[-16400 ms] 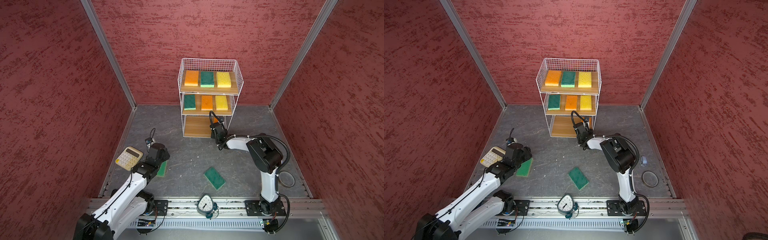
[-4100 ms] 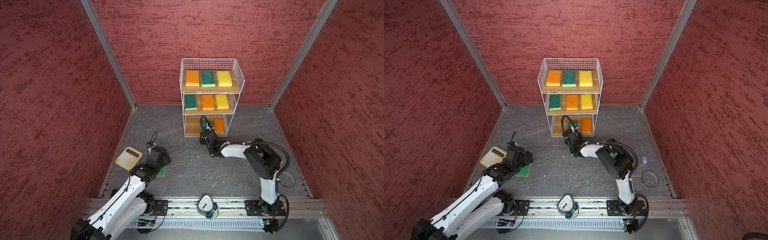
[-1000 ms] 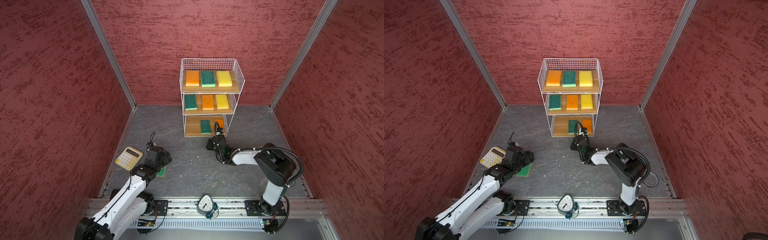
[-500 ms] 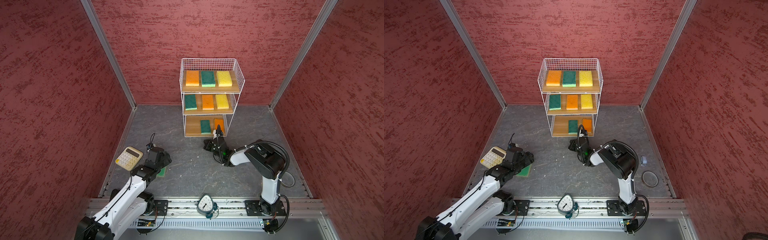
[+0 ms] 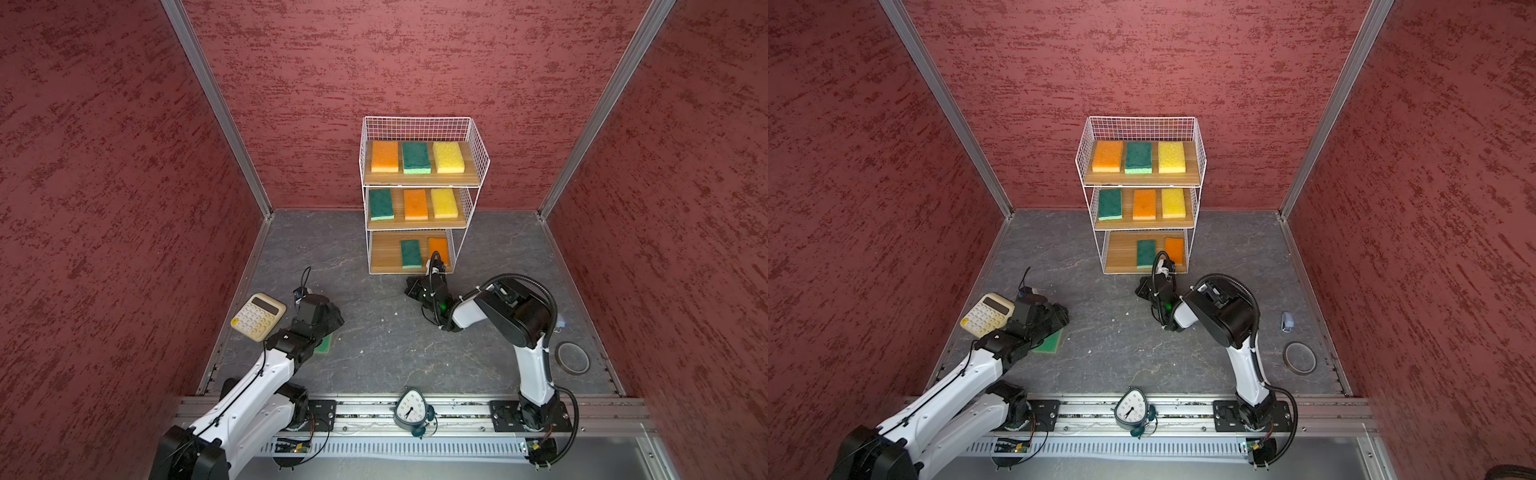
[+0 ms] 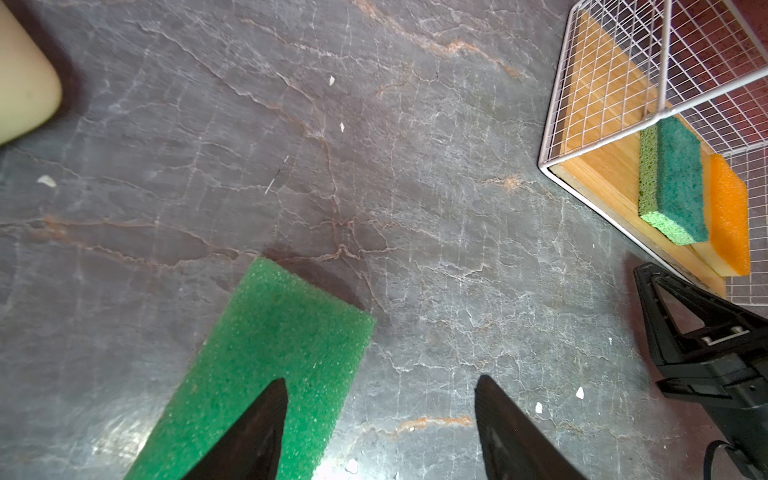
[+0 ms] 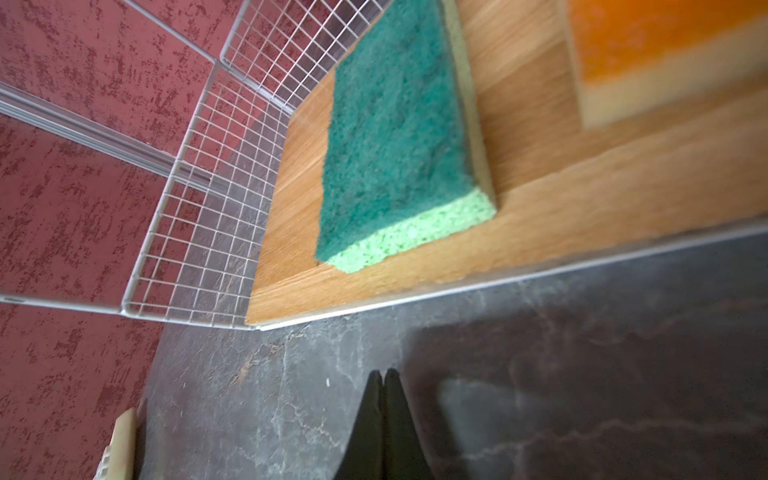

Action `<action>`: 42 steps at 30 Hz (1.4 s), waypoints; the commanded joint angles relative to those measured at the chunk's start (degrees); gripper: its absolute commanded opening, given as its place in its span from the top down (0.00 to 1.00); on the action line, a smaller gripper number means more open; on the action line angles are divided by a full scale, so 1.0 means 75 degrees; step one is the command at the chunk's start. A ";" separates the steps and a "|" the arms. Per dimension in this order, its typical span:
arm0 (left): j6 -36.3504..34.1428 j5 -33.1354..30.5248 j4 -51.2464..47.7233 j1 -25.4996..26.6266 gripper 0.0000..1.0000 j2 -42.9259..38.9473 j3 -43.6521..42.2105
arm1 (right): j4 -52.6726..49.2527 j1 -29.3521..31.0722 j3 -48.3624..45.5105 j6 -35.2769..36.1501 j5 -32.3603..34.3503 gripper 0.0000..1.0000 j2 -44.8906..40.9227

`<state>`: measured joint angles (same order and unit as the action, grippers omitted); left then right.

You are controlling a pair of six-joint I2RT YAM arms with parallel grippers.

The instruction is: Place and organize the cleaning sponges onto the shelf

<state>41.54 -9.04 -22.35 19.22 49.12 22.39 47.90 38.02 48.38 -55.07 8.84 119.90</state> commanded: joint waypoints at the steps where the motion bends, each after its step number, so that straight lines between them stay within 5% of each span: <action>1: 0.0063 0.0045 0.0298 -0.0066 0.28 0.0108 -0.0100 | 0.0615 -0.0179 -0.0005 -0.0485 0.0258 1.00 0.0331; 42: 0.0412 0.0351 0.0836 -0.0081 0.29 0.0770 -0.0128 | 0.0324 -0.0427 0.0737 -0.1225 0.0060 1.00 0.1083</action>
<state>44.16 -6.48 -16.43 18.94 54.50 20.84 54.02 35.24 54.11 -63.02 9.63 125.60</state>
